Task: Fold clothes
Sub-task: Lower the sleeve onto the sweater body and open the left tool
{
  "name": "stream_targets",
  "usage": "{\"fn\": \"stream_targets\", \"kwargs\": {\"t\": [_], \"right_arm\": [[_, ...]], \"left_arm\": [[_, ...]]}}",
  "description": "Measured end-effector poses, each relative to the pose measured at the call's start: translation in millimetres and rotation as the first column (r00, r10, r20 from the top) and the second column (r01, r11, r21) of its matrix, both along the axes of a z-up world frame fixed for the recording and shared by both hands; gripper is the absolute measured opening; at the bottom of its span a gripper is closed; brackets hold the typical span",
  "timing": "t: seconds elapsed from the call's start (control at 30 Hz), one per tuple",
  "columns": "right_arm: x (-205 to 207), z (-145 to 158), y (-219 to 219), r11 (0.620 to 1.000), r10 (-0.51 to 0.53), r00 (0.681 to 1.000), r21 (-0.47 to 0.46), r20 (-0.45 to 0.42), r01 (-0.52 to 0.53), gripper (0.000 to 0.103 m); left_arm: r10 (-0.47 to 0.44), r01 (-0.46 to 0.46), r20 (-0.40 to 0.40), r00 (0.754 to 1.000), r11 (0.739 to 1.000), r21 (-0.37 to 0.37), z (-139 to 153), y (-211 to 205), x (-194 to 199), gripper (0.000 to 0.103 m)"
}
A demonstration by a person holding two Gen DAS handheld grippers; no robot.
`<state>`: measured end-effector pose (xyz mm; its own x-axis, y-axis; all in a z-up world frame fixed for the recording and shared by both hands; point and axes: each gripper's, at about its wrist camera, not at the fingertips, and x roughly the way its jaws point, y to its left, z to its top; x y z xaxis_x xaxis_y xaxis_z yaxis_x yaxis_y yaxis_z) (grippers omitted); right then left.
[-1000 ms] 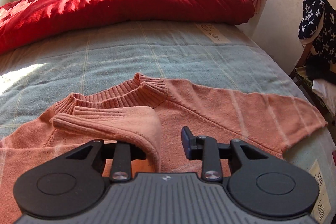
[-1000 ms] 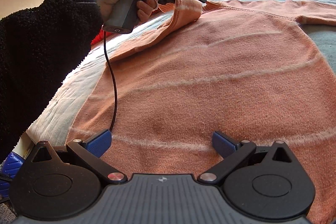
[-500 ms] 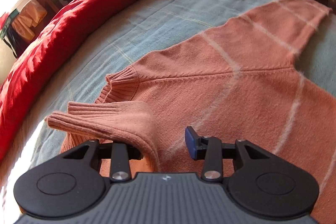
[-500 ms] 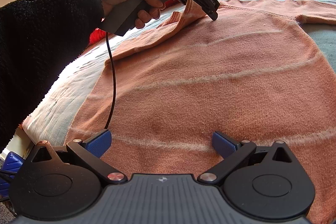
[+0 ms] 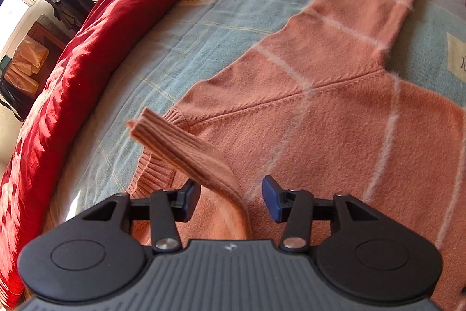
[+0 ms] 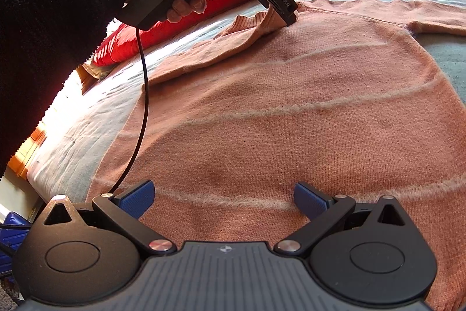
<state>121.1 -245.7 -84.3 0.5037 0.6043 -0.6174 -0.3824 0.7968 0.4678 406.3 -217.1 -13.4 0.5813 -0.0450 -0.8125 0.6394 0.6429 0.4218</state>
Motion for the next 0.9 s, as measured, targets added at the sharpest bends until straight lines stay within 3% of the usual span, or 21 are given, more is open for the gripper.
{"fn": "stream_targets", "kwargs": {"t": [0.23, 0.4, 0.53, 0.7, 0.9], "right_arm": [[-1.6, 4.2, 0.6, 1.000, -0.017, 1.000, -0.016, -0.003, 0.017, 0.103], [-4.1, 10.7, -3.4, 0.999, -0.051, 0.999, -0.018, 0.004, 0.051, 0.103], [-3.7, 16.2, -11.0, 0.996, -0.082, 0.997, 0.022, 0.002, 0.082, 0.103], [9.8, 27.3, -18.0, 0.994, -0.094, 0.996, 0.064, -0.001, 0.094, 0.103], [47.3, 53.4, -22.5, 0.993, -0.085, 0.996, 0.084, 0.026, 0.083, 0.103]], "left_arm": [[0.037, -0.039, -0.014, 0.999, 0.991, -0.131, 22.1, 27.4, -4.0, 0.054], [0.151, -0.151, -0.021, 0.988, 0.961, -0.233, 41.0, 93.0, -10.0, 0.054], [0.295, -0.294, -0.053, 0.954, 0.892, -0.344, 51.6, 166.7, -18.4, 0.059], [0.426, -0.429, -0.121, 0.897, 0.769, -0.475, 48.2, 243.8, -46.9, 0.059], [0.371, -0.396, -0.174, 0.912, 0.689, -0.608, 22.6, 272.2, -96.4, 0.063]]}}
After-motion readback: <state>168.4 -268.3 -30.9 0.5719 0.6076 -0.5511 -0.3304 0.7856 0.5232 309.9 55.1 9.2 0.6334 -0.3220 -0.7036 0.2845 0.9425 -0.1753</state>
